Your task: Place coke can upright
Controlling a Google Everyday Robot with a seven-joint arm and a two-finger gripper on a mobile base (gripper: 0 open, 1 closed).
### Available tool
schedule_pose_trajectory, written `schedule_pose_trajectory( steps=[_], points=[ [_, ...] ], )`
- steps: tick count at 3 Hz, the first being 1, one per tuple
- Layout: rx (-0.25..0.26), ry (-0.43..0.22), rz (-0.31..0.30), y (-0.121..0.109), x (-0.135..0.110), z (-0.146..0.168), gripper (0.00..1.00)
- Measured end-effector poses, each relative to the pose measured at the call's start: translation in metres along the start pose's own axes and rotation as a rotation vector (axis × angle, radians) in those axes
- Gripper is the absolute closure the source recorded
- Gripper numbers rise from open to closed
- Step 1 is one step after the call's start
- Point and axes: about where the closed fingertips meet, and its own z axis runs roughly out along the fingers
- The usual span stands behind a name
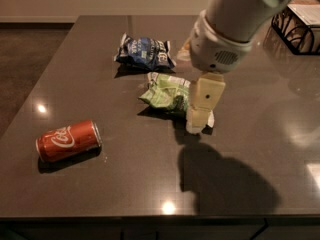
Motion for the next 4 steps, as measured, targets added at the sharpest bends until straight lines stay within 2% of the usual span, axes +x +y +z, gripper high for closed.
schedule_pose_trajectory(
  steps=[2, 4],
  points=[
    [-0.050, -0.058, -0.161, 0.009, -0.083, 0.036, 0.00],
    [-0.100, -0.018, -0.255, -0.002, -0.128, 0.082, 0.00]
  ],
)
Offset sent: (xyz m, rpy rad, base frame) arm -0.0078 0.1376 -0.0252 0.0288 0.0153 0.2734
